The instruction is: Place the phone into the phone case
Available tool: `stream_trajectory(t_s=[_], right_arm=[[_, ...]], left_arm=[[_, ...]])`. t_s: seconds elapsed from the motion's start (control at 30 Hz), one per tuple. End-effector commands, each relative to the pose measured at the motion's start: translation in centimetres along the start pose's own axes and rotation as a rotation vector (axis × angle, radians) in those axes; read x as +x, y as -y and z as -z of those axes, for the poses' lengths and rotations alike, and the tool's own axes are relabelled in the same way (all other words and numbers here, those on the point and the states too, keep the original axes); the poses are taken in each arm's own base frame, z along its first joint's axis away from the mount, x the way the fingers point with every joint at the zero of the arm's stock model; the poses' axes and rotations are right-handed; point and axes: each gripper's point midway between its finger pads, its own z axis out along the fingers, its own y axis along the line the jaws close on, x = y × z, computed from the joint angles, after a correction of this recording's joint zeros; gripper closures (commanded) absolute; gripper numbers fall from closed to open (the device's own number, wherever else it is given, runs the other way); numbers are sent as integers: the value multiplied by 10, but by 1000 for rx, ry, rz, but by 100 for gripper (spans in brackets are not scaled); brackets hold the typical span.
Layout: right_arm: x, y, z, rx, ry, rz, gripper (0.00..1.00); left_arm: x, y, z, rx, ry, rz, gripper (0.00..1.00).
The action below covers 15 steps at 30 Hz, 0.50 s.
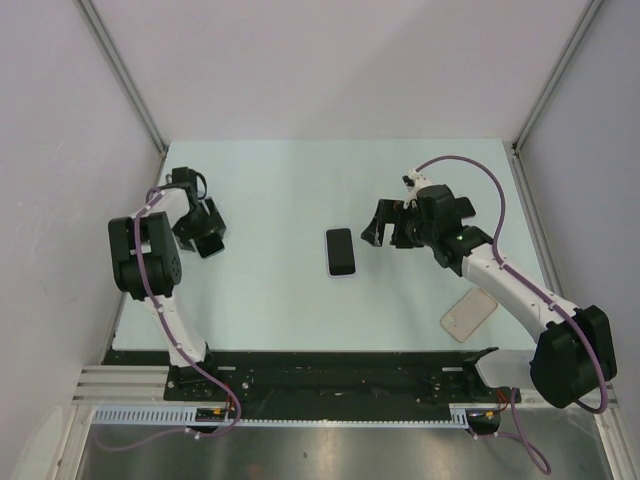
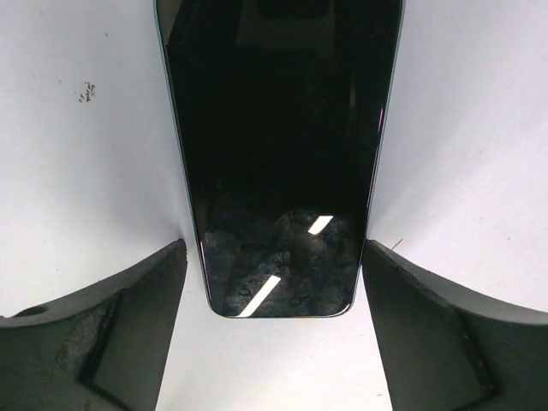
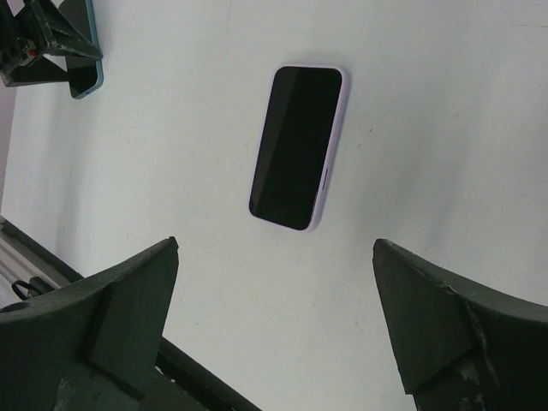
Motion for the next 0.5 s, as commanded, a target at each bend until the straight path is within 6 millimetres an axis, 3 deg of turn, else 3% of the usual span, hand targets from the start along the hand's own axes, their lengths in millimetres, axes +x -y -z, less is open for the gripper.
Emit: stream_trajectory(t_s=[0.0, 0.13, 0.33, 0.47], right_arm=[[-3, 3, 1, 16, 10, 3, 0], [7, 4, -10, 7, -27, -35, 0], [1, -17, -15, -79, -2, -57, 1], [6, -23, -23, -112, -25, -74, 2]], left_arm=[[-5, 7, 3, 41, 10, -7, 16], [11, 23, 11, 147, -17, 2, 26], [56, 32, 22, 179, -66, -17, 39], [94, 38, 27, 227, -124, -42, 42]])
